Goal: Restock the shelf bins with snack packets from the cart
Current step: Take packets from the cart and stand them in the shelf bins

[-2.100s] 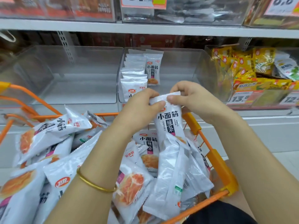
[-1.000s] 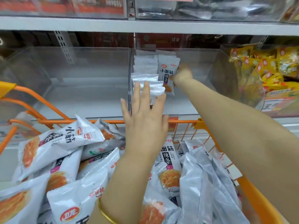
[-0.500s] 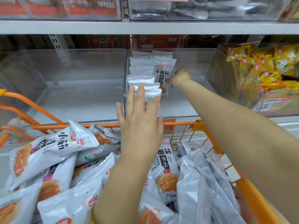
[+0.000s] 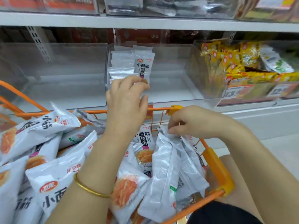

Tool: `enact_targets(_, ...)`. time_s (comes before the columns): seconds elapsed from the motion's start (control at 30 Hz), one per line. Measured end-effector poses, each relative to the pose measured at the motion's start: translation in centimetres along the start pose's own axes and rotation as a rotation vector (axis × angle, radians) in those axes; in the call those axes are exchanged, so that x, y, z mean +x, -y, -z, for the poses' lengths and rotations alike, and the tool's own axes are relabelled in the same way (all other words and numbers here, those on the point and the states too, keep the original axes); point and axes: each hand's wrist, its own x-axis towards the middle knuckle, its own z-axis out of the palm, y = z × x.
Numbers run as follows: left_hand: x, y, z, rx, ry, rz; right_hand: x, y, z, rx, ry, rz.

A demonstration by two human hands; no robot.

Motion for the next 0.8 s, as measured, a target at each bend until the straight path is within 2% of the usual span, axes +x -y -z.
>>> enact_targets(0.13,0.0,0.0,-0.1,-0.02,-0.002,-0.034,-1.0,-0.5,0.7,0.088,0.008,-0.042)
enact_targets(0.23,0.0,-0.1,0.0,-0.033,-0.005,-0.045,-1.2,-0.5,0.2,0.126,0.078,-0.023)
enact_targets(0.3,0.0,-0.2,0.0,-0.055,0.009,-0.053,-1.0,-0.5,-0.1,0.155,0.048,-0.004)
enact_targets(0.4,0.0,-0.7,0.2,-0.176,0.045,-0.066,-0.9,-0.4,1.1,0.261,-0.142,-0.019)
enact_targets(0.53,-0.3,-2.2,0.7,-0.592,0.278,0.11,-0.4,0.4,3.8,0.196,-0.446,-0.029)
enact_targets(0.67,-0.6,-2.3,-0.1,-0.722,0.472,0.179,1.2,1.1,5.6,0.228,-0.665,-0.016)
enact_targets(0.8,-0.7,-2.5,-0.5,-0.765,0.463,0.255,2.8,2.3,6.3,0.302,-0.754,0.058)
